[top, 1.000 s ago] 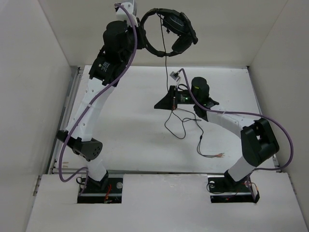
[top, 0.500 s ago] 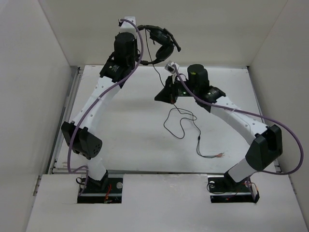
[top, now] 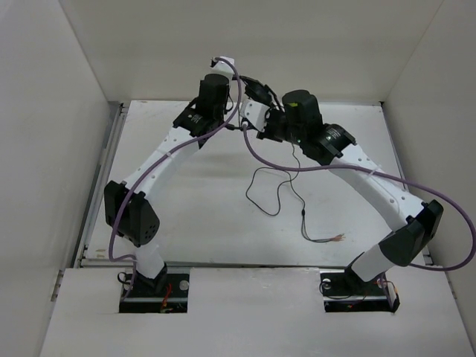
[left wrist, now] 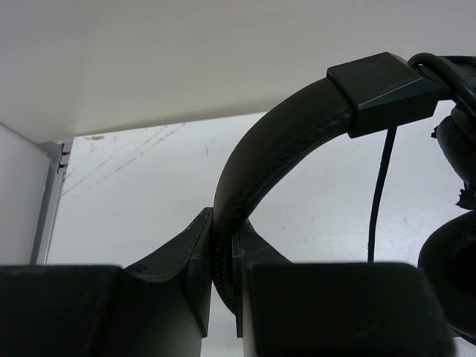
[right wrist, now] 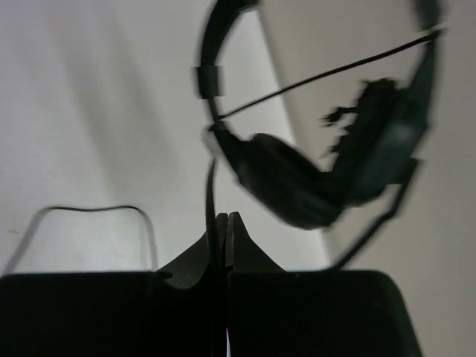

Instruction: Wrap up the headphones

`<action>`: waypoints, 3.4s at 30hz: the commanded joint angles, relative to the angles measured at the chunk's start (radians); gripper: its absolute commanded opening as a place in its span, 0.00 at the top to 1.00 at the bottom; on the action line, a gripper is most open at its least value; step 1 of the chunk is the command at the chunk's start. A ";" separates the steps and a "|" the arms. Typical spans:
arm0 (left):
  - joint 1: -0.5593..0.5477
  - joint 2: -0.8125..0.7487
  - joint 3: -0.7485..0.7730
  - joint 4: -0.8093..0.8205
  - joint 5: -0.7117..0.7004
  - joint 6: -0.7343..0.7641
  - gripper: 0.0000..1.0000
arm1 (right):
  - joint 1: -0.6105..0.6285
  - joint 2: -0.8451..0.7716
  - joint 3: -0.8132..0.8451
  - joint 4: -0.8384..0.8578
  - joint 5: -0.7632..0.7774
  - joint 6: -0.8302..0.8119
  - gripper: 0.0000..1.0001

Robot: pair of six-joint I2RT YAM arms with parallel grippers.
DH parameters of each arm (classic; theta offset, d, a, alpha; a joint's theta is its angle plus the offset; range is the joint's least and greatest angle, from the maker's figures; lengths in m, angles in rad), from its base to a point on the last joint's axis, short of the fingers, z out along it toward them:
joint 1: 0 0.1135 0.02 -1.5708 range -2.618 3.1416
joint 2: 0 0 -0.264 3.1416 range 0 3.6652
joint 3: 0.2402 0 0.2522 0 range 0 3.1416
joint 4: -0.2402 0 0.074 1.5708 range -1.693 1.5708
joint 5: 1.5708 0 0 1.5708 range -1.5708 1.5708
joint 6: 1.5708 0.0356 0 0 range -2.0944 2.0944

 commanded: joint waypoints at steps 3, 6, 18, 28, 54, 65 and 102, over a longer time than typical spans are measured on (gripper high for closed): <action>-0.030 -0.072 -0.009 0.000 0.026 0.042 1.00 | -0.031 -0.010 0.068 0.236 0.309 -0.343 0.99; -0.037 -0.069 -0.002 -0.046 0.049 0.053 1.00 | -0.048 -0.007 0.050 0.357 0.355 -0.437 0.97; -0.103 -0.095 0.005 -0.178 0.220 0.056 1.00 | -0.119 -0.001 0.022 0.470 0.305 -0.403 0.84; -0.140 -0.152 0.013 -0.186 0.361 0.046 1.00 | -0.237 0.027 0.074 0.379 0.119 -0.106 0.83; -0.199 -0.187 0.087 -0.244 0.587 0.013 1.00 | -0.315 0.125 0.111 0.345 -0.008 0.160 0.86; -0.171 -0.175 0.229 -0.247 0.651 -0.065 1.00 | -0.389 0.117 0.010 0.311 -0.266 0.440 0.86; 0.113 -0.023 0.660 -0.180 0.626 -0.372 1.00 | -0.214 0.045 -0.641 1.310 -0.843 1.623 0.69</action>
